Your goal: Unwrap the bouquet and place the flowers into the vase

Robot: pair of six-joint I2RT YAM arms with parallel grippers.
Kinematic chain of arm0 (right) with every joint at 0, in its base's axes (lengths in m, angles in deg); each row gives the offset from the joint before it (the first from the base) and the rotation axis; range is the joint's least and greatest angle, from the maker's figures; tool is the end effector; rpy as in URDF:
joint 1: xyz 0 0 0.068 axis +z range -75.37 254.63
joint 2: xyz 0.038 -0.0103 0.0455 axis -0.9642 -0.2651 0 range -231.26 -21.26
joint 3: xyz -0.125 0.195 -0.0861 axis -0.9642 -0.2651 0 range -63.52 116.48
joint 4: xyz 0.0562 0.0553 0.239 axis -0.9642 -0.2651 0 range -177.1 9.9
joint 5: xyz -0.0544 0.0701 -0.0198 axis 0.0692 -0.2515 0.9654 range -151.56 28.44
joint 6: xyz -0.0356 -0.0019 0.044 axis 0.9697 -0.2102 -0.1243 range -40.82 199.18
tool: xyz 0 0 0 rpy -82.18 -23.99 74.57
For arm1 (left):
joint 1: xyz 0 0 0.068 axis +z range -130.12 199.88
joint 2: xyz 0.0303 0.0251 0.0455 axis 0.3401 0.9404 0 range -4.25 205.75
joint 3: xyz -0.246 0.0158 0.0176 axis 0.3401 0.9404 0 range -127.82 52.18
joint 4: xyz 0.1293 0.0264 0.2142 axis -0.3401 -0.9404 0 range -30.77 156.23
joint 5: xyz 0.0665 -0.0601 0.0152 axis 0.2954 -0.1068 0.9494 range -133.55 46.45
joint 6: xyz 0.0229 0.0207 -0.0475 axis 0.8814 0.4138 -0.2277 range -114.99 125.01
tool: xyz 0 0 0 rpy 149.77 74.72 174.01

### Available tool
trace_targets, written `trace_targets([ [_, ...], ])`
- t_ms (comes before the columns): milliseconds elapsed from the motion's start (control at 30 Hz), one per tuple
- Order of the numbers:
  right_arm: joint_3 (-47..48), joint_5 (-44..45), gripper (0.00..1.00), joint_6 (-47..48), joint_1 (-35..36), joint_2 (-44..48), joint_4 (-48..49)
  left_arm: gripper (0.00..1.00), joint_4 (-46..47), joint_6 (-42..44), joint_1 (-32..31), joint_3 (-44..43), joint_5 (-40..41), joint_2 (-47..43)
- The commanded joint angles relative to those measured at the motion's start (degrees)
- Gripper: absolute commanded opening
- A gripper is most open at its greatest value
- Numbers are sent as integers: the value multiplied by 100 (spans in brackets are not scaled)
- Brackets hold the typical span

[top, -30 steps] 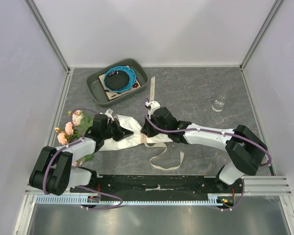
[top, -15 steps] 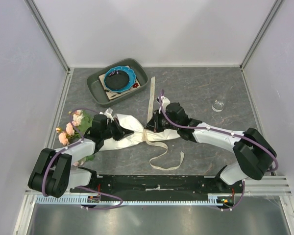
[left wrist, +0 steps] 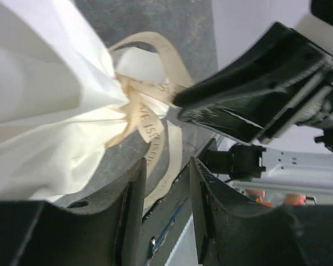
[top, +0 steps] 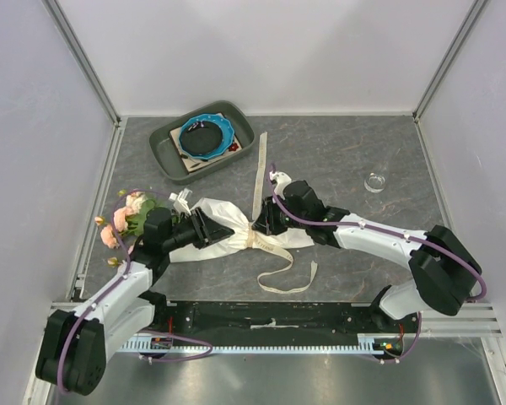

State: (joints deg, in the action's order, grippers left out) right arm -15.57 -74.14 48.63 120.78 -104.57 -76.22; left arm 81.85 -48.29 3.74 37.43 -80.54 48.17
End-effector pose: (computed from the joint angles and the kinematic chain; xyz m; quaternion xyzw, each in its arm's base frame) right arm 0.2115 0.2327 0.2036 -0.1708 0.8519 0.3764 0.3217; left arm 0.1809 -0.0772 0.1661 -0.0825 0.8019 -0.5181 0.2857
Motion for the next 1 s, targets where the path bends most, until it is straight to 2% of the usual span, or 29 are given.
trace_targets([
  [0,242,159,31,207,122,-10,-168,43,169,13,-20,-361,-748,-145],
  [67,268,220,33,163,289,-80,-160,41,301,-49,-56,-546,-757,187],
  [200,277,352,34,-4,430,-291,16,28,416,-58,-117,-1073,-573,1065],
  [400,382,493,34,-197,465,-739,245,19,714,-58,-117,-1136,60,2042],
  [967,514,1223,39,-259,491,-1020,51,4,987,162,-109,-960,447,3045],
])
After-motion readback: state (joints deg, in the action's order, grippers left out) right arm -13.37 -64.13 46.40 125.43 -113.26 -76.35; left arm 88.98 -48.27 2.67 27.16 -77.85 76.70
